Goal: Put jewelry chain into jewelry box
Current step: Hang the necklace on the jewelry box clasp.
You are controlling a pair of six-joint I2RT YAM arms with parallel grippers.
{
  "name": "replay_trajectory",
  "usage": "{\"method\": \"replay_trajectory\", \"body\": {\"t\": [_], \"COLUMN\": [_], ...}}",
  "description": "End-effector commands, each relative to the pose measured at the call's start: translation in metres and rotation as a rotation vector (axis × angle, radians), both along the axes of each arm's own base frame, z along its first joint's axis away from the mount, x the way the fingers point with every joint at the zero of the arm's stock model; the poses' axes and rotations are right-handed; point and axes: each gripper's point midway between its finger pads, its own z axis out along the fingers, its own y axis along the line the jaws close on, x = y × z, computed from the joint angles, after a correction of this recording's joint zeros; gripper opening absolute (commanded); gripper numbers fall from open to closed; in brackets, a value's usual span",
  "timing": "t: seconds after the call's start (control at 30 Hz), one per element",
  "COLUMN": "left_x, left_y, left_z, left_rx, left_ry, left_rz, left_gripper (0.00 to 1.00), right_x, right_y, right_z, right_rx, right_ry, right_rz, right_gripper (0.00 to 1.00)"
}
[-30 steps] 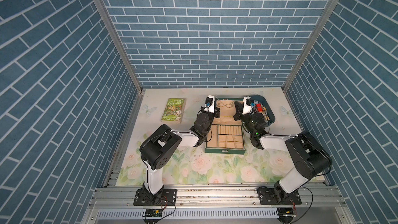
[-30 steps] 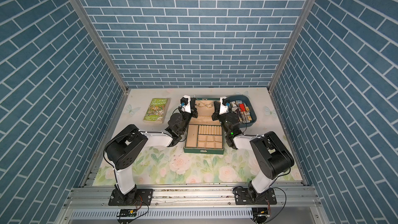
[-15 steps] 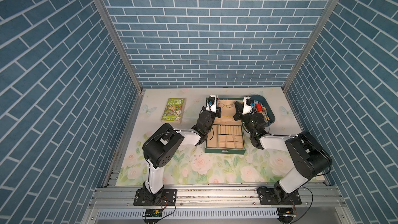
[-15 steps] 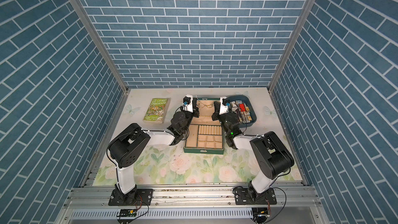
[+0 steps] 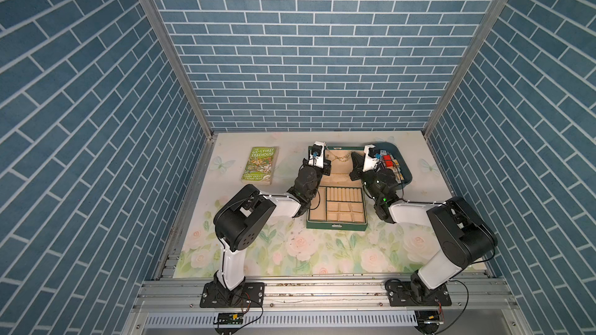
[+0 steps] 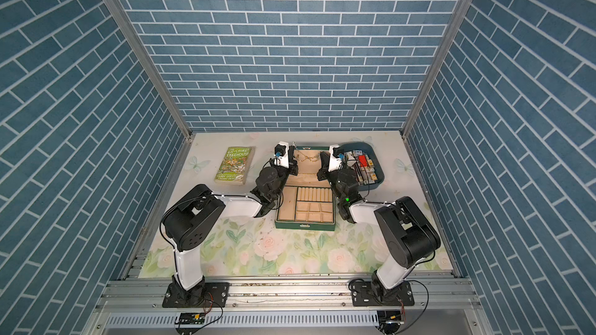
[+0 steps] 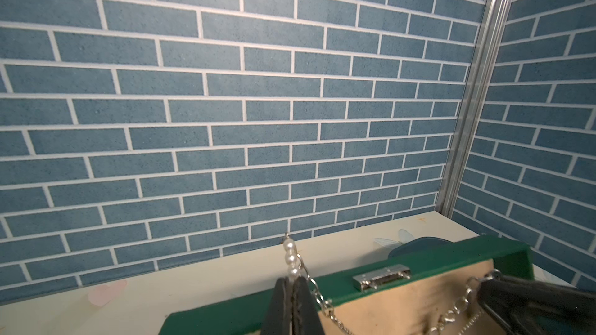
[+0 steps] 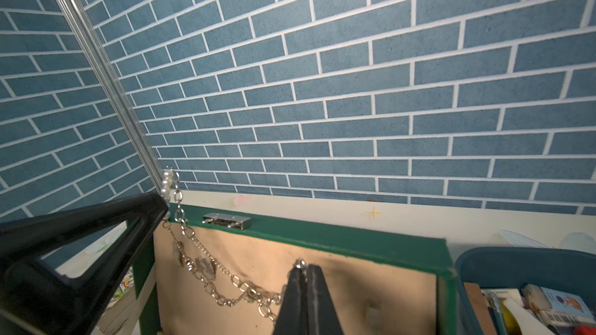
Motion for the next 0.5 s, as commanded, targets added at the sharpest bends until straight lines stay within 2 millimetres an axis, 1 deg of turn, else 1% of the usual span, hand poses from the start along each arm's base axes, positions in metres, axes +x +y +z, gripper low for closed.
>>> {"method": "replay_trajectory", "body": {"t": [0.0, 0.17, 0.47], "left_x": [-0.005, -0.010, -0.015], "left_y": [0.005, 0.007, 0.009], "left_z": [-0.004, -0.016, -0.022], "left_rx": [-0.004, 0.012, 0.022], "left_ry": [0.010, 0.029, 0.035], "left_rz": [0.009, 0.008, 0.005], "left_gripper": [0.00, 0.00, 0.00], "right_x": [-0.004, -0.010, -0.016], "right_y": [-0.001, 0.004, 0.006], "right_z": [-0.005, -0.014, -0.024], "right_rx": [0.028, 0.020, 0.011], "right_ry": [0.021, 0.041, 0.061], "right_rz": [0.000, 0.014, 0.023], "right_gripper": [0.00, 0.00, 0.00]}}
